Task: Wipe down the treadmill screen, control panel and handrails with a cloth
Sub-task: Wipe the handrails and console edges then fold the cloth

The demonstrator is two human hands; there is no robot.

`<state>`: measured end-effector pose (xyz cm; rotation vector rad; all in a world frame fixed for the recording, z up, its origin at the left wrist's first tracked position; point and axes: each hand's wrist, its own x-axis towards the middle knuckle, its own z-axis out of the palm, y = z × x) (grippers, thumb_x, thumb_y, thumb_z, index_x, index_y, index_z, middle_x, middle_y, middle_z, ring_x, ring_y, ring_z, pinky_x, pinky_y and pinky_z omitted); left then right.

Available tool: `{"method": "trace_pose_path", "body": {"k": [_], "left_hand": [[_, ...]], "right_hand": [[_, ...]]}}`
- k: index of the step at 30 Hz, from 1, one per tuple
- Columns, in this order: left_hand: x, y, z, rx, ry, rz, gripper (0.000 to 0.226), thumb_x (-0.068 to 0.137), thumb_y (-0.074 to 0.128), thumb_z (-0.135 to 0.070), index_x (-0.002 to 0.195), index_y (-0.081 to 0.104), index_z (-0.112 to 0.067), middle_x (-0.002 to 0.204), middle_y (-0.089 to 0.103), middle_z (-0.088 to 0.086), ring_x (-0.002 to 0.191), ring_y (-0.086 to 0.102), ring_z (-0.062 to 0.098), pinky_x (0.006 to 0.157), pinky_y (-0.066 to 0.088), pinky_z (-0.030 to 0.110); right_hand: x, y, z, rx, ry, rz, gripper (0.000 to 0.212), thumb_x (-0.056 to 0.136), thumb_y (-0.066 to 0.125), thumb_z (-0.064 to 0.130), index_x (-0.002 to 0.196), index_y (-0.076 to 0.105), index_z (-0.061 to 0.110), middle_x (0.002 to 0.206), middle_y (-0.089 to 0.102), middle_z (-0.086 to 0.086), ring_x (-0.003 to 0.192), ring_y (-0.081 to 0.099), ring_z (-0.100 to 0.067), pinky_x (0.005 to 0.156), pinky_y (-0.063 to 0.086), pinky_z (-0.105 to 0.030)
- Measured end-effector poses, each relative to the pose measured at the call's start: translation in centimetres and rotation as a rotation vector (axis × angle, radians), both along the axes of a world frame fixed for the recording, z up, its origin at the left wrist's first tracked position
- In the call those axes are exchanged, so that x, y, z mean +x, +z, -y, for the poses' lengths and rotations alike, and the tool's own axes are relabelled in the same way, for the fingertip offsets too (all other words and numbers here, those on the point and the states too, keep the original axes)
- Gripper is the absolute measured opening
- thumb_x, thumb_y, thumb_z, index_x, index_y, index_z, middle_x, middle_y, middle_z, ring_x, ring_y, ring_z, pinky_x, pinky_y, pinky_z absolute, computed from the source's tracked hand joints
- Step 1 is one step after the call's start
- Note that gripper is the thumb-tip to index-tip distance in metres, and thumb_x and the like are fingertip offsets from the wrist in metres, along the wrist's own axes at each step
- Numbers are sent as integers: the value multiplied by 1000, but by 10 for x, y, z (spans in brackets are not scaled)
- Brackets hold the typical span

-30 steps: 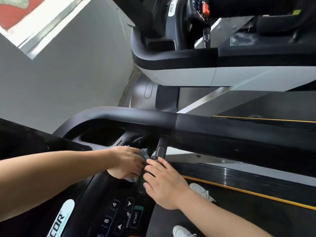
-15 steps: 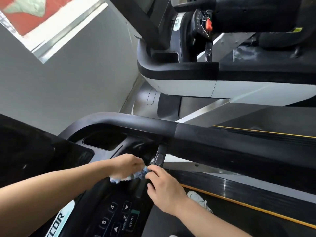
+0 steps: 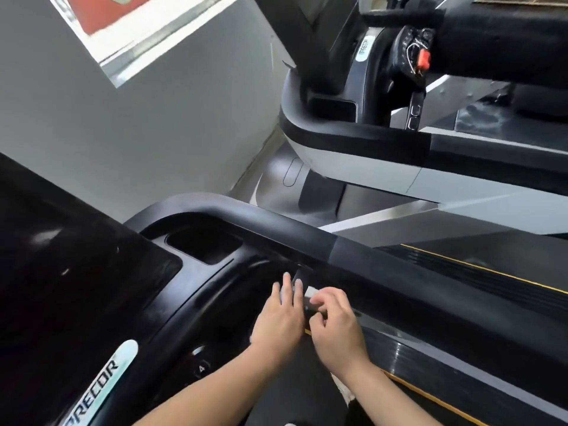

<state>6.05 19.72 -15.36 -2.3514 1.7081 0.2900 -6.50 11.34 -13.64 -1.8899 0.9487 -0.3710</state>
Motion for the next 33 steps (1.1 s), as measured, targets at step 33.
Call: {"method": "trace_pose_path", "body": {"k": [33], "left_hand": [[-2, 1, 25, 50, 204, 25, 77, 91, -7, -26, 162, -1, 4, 169, 2, 31, 157, 9, 46, 126, 21, 50]], "right_hand": [[33, 15, 16, -66, 168, -11, 24, 95, 59, 9, 97, 62, 32, 110, 52, 22, 96, 60, -6, 81, 51, -30]]}}
